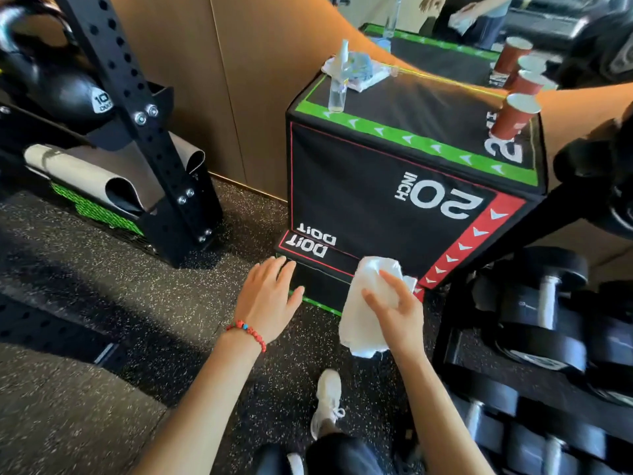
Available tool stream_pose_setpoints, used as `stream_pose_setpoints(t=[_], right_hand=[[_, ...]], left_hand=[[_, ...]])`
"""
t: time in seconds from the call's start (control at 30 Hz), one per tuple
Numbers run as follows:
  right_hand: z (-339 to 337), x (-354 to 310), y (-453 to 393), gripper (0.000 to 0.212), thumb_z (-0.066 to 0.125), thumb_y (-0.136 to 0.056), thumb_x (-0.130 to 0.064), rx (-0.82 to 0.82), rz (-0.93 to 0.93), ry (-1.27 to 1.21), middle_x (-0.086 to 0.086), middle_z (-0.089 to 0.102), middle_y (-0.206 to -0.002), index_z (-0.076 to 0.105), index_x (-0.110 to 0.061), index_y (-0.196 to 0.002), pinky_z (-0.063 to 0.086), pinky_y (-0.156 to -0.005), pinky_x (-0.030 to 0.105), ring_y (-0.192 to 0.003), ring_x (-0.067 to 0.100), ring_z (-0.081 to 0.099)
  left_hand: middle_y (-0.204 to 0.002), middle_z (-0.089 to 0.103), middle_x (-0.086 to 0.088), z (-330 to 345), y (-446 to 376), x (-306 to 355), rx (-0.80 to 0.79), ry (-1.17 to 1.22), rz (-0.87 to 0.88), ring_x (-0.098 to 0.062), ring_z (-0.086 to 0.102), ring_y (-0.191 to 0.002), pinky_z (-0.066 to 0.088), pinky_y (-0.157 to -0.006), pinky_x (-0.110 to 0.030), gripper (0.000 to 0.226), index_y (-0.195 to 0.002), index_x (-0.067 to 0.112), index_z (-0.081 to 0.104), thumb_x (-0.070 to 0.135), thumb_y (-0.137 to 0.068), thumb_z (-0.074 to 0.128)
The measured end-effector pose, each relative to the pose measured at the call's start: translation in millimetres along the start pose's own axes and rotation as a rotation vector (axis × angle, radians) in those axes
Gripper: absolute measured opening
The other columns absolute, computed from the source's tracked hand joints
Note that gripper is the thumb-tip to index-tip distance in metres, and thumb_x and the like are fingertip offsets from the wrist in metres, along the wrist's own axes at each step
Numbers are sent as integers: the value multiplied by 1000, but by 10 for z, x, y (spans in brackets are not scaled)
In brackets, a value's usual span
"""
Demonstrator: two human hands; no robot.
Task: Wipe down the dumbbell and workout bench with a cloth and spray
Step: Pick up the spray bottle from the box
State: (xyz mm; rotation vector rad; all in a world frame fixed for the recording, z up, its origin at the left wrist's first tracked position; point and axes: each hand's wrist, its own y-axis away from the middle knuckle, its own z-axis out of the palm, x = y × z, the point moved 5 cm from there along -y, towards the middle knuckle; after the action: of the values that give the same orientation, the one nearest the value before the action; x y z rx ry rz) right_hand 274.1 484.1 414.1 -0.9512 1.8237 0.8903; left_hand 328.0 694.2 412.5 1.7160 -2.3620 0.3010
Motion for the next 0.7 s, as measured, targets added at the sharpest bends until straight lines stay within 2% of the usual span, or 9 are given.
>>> stream_pose_setpoints(t=[0.23, 0.4, 0.47, 0.53, 0.6, 0.63, 0.7], right_hand=[[89, -432, -1117, 41, 69, -81, -24, -12, -45, -70, -9, 56, -109, 59, -27, -120, 43, -87, 28, -100, 10, 52], [79, -773, -1858, 38, 71, -79, -25, -13, -67, -107, -20, 58, -97, 61, -31, -115, 41, -79, 23, -89, 1, 54], [86, -903, -2103, 37, 72, -79, -25, -6, -77, -118, -20, 58, -97, 61, -32, -114, 42, -80, 22, -91, 4, 55], [93, -1010, -2306, 37, 71, -79, -24, 2, -84, -127, -15, 59, -102, 61, -30, -115, 42, -78, 16, -92, 5, 55], [111, -1111, -2475, 37, 71, -79, -22, 9, -93, -154, -17, 59, -99, 61, -28, -115, 41, -71, 5, -87, -5, 55], [124, -1157, -2558, 37, 71, -79, -21, 15, -97, -164, -17, 59, -98, 61, -28, -115, 41, -69, 4, -85, -9, 54], [163, -1213, -2719, 38, 72, -79, -21, 35, -90, -178, -14, 60, -99, 62, -28, -115, 42, -71, 11, -85, -6, 54]], left_hand=[[-130, 55, -18, -98, -1200, -3, 107, -36, 11, -34, 49, -123, 36, -104, -46, 44, -126, 1, 55, 26, -90, 59], [-129, 56, -19, -227, -1977, 71, 150, -54, 24, -34, 51, -121, 38, -102, -45, 45, -125, 1, 56, 27, -89, 61], [-130, 55, -19, -278, -2238, 78, 161, -43, 18, -34, 49, -122, 37, -103, -45, 46, -126, 1, 56, 27, -89, 60], [-130, 55, -19, -338, -2465, 82, 183, -32, 21, -35, 50, -122, 37, -103, -45, 45, -126, 0, 56, 26, -89, 61], [-129, 56, -20, -409, -2672, 81, 202, -21, 35, -36, 51, -121, 38, -102, -46, 45, -125, -1, 56, 25, -88, 62], [-128, 56, -21, -442, -2785, 70, 210, -12, 42, -37, 51, -120, 38, -102, -46, 45, -125, -2, 56, 24, -88, 63], [-127, 57, -22, -498, -3024, 27, 229, 8, 49, -38, 52, -119, 39, -101, -47, 44, -123, -3, 57, 23, -88, 62]])
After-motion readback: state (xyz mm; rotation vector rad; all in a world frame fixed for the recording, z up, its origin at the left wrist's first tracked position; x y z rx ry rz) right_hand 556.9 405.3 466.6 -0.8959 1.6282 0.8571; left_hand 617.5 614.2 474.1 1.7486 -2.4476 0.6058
